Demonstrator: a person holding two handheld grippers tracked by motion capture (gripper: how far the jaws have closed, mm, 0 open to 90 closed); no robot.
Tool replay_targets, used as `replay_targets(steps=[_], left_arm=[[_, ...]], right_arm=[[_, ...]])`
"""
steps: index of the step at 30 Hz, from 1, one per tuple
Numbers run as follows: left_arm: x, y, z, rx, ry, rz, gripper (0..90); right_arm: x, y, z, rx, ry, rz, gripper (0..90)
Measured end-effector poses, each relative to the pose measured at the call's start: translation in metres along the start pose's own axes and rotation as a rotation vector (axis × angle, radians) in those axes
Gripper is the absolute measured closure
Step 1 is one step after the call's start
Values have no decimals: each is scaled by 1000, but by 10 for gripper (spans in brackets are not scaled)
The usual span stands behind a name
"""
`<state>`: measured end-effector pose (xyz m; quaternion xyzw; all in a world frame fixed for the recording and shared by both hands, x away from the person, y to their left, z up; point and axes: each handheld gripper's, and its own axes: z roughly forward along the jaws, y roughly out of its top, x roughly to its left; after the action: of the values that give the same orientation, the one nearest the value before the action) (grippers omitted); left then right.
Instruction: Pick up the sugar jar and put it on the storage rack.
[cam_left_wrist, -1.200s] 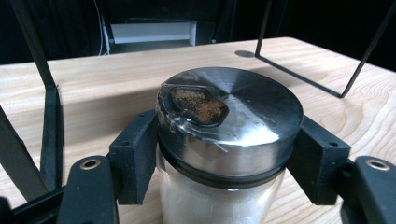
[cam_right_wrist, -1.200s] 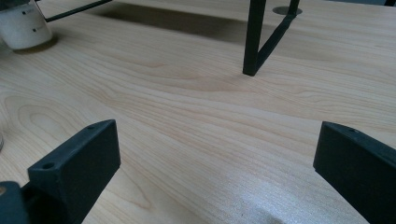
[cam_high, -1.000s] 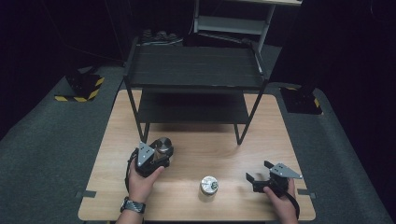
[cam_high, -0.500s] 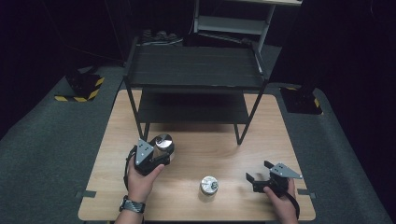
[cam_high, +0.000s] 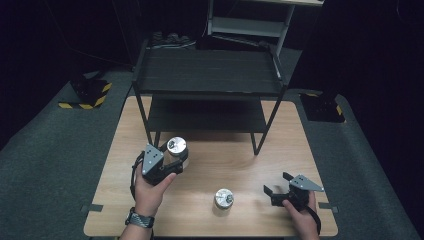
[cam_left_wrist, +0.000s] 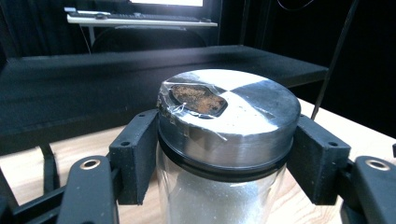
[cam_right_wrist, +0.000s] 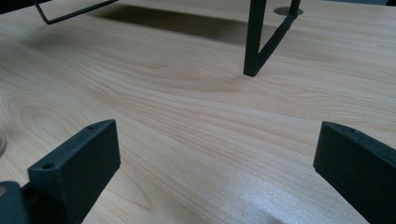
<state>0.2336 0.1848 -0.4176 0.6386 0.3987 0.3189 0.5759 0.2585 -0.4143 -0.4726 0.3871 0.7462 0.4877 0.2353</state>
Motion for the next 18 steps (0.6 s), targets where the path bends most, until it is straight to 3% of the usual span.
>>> replay_targets(steps=[18], left_arm=[[0, 40, -8, -54, -4, 14, 322]], right_arm=[[-1, 0, 0, -1, 4, 2, 2]])
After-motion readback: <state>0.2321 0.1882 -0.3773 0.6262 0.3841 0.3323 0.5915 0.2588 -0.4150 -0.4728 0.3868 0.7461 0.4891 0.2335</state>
